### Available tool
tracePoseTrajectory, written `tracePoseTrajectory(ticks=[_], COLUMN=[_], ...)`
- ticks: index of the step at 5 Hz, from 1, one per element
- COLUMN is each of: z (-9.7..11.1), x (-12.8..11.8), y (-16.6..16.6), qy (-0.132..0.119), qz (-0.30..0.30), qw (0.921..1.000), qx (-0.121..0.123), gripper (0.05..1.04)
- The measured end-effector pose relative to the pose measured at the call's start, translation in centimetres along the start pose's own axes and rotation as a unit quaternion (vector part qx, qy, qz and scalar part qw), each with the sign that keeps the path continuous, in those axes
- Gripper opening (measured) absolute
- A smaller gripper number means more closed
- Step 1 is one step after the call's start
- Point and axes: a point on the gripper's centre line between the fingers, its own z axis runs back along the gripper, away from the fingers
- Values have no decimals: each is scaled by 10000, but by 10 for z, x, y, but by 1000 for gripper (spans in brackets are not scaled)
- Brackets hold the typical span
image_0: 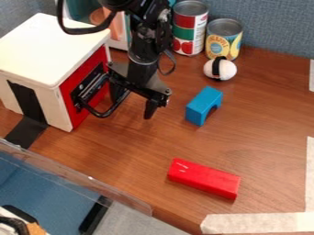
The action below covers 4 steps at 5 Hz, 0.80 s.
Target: Pulled the door of the drawer and opened it
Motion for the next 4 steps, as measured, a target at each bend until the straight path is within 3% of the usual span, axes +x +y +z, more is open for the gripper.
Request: tracePoseTrajectory(ticks=[2,3,4], z=[-3,0,2], x=[-1,-1,0], y=[3,-12,-19], qy=[-11,-35,-47], qz=[463,274,256], qw=[9989,9995,9994], qx=[-87,-144,-227], gripper=[365,187,155])
